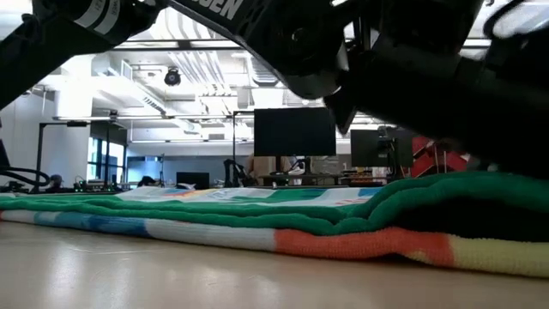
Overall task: Roll towel
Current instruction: Roll the green towel
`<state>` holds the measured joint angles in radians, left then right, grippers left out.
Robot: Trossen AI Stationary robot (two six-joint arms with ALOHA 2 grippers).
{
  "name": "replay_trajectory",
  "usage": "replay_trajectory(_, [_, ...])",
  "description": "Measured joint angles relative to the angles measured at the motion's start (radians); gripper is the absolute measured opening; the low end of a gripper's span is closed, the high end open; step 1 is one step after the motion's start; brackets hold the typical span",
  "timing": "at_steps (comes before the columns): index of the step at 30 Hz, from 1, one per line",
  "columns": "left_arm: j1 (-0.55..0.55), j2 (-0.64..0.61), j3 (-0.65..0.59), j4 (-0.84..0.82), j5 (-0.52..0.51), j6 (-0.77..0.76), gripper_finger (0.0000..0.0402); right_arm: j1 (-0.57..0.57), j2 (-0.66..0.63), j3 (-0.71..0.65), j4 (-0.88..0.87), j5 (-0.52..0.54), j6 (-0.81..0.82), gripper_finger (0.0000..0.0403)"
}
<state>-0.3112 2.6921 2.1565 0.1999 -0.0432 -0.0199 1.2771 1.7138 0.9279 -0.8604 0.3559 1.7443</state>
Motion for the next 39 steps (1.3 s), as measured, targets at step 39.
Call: replay_trajectory(39, [0.035, 0.086, 0.009, 0.141, -0.020, -0.041, 0.0119, -0.057, 0.029, 0.021, 0.025, 0.256, -0.057, 0.0181])
